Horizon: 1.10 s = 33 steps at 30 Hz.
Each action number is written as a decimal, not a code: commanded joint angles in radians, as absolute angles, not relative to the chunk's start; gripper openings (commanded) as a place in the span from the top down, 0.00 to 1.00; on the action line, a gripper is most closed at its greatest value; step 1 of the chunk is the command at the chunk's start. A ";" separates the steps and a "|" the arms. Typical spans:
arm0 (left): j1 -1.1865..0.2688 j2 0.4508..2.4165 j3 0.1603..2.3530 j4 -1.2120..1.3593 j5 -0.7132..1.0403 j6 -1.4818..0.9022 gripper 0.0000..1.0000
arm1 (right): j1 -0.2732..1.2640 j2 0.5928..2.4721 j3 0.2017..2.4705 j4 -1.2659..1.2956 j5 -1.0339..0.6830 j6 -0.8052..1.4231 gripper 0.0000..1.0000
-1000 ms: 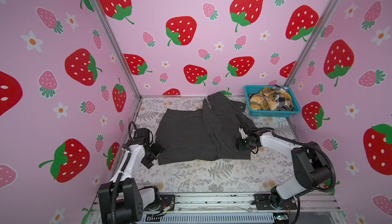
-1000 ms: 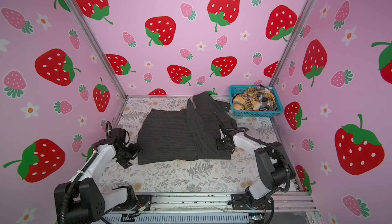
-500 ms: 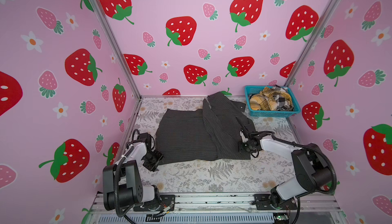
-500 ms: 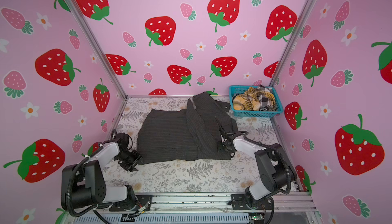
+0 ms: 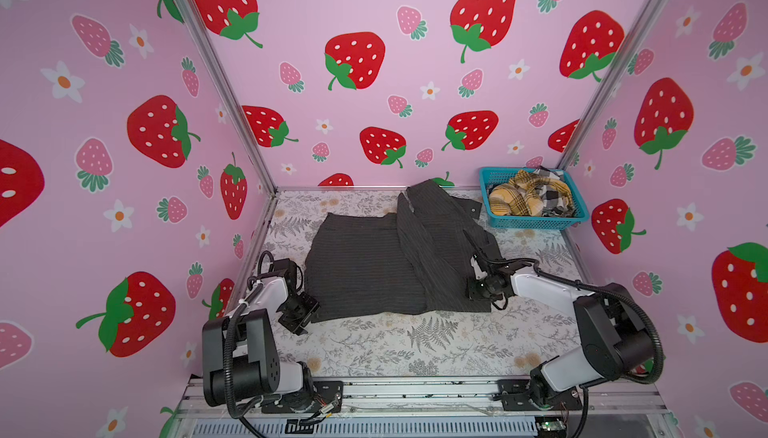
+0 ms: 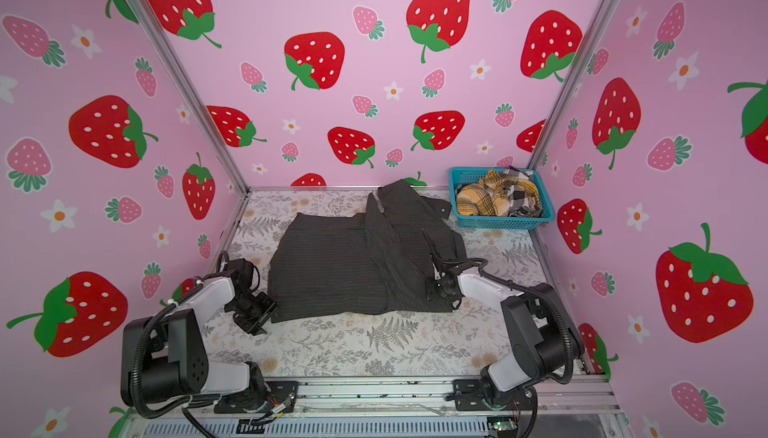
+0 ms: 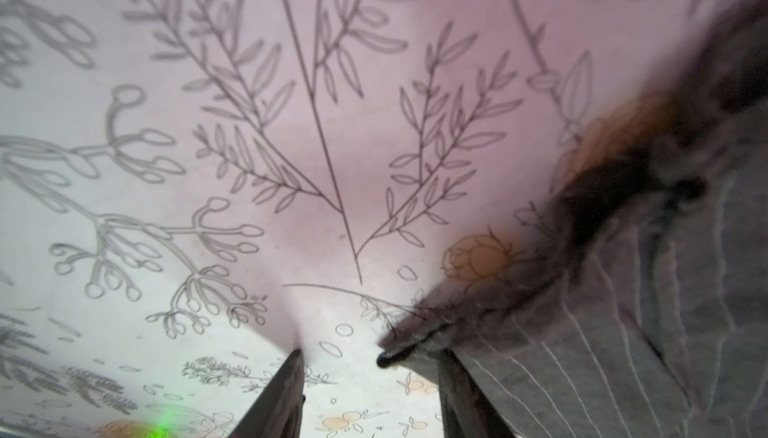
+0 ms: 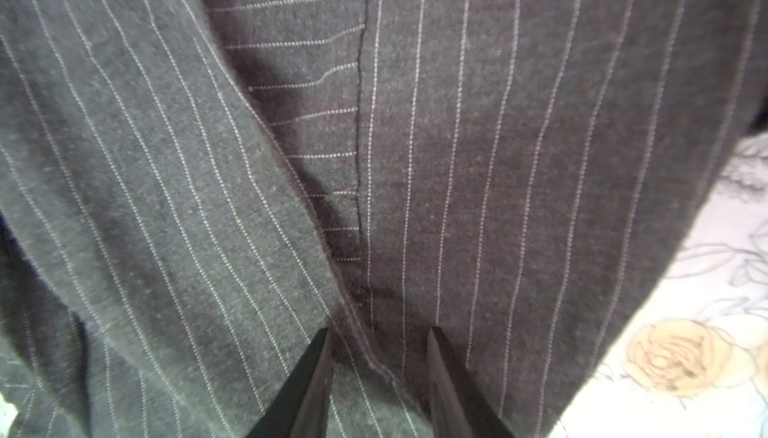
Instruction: Fold and stack the long sleeve shirts
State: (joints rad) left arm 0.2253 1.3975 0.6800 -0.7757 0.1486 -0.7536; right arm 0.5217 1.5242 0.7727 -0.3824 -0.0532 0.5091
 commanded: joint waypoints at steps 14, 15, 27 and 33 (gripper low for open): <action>0.194 1.555 0.671 -0.592 0.183 -0.770 0.92 | 0.526 1.478 0.735 -0.377 -0.069 0.521 0.61; 0.189 1.558 0.679 -0.597 0.185 -0.772 1.00 | 0.526 1.472 0.735 -0.379 -0.072 0.519 0.59; 0.131 1.343 0.754 -0.736 0.120 -0.742 1.00 | 0.526 1.475 0.741 -0.353 -0.121 0.492 0.58; 0.126 1.330 0.755 -0.746 0.124 -0.749 1.00 | 0.526 1.506 0.755 -0.335 -0.117 0.483 0.81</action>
State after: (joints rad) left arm 0.1299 1.3331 0.7338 -0.7109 0.1390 -0.7525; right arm 0.5220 1.4910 0.7437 -0.3382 -0.1150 0.4850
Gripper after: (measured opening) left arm 0.043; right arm 0.231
